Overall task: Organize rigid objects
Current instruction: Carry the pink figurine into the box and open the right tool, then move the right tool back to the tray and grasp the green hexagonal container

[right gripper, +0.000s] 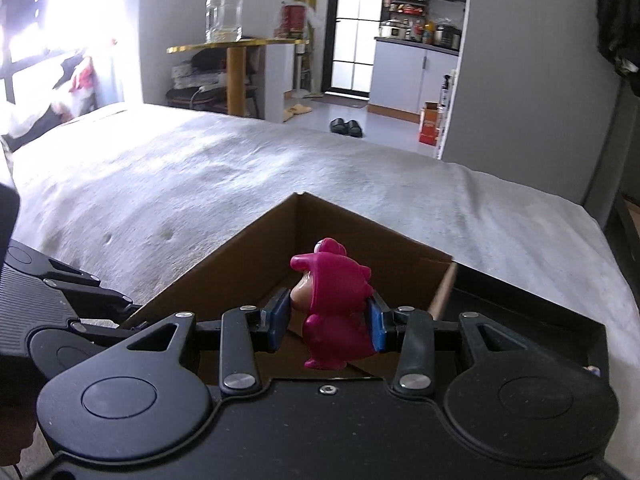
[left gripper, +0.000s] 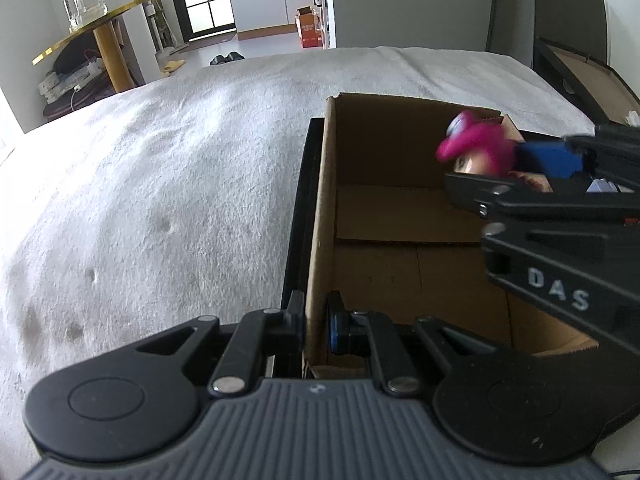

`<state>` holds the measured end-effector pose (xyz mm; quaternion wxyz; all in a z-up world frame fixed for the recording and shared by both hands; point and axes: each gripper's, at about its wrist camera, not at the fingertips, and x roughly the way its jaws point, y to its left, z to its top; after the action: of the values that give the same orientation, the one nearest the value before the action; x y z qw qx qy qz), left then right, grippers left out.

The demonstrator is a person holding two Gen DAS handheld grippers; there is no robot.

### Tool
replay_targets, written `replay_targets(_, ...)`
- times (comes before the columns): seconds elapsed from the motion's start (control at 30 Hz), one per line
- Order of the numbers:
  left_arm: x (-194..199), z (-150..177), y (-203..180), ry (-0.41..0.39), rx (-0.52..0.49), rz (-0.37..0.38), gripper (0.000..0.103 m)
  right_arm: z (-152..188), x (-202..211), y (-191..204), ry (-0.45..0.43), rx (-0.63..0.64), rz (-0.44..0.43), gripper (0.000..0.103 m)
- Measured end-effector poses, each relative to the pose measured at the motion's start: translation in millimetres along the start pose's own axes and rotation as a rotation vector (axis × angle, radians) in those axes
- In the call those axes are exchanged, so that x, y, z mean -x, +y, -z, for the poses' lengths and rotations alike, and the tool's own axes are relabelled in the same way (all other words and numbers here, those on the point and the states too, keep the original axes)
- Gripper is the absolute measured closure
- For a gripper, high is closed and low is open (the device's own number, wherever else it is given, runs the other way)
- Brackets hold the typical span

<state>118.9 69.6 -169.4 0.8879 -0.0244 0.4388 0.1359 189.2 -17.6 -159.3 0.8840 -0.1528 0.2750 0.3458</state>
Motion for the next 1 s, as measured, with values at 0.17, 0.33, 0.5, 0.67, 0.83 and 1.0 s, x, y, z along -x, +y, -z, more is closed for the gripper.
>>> replay_targets(0.17, -1, 0, -2, 0.008, -0.005, -0.009, 0.092, -2, 3, 5, -0.013, 0.04, 0.065, 0.034)
replay_targets(0.33, 1, -1, -4, 0.013, -0.007, -0.027, 0.09, 4, 13, -7, 0.014, -0.008, 0.062, 0.034)
replay_targets(0.5, 1, -4, -9, 0.035, -0.003, -0.037, 0.087, 11, 23, -22, 0.025, -0.068, 0.073, 0.034)
replay_targets(0.67, 4, -8, -16, 0.039, -0.011, -0.058, 0.063, 17, 31, -36, 0.035, -0.116, 0.091, 0.034)
replay_targets(0.83, 10, -14, -25, 0.02, -0.023, -0.1, 0.036, 25, 37, -55, 0.053, -0.185, 0.099, 0.034)
replay_targets(1.0, 10, -18, -41, 0.016, -0.059, -0.117, 0.024, 38, 41, -75, 0.086, -0.245, 0.128, 0.034)
